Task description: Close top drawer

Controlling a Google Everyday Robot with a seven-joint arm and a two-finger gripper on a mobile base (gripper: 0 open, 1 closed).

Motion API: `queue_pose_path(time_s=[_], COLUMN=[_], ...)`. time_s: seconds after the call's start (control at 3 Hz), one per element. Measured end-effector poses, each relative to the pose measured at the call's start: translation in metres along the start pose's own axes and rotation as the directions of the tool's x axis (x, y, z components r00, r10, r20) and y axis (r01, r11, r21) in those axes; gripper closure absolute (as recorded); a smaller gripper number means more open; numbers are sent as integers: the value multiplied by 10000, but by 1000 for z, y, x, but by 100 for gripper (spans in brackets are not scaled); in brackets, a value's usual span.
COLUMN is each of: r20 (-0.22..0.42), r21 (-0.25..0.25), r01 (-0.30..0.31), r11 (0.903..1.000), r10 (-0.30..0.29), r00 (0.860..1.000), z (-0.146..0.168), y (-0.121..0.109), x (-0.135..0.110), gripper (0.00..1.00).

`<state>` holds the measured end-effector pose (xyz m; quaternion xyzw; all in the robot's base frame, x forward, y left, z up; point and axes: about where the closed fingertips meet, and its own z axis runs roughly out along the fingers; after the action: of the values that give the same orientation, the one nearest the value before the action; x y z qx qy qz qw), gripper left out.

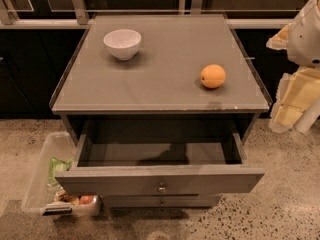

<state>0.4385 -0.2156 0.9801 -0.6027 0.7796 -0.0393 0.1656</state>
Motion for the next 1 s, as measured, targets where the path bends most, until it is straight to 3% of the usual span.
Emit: queue_pose_path(time_s=[0.67, 1.0], r20=[249, 1045], r21=[-12, -282], r01=[-163, -957], r11=[9999, 9950], r10=[164, 982], r00=[9996, 9897], z=[3, 25], y=[6, 31], x=[4, 20], gripper=[0, 0])
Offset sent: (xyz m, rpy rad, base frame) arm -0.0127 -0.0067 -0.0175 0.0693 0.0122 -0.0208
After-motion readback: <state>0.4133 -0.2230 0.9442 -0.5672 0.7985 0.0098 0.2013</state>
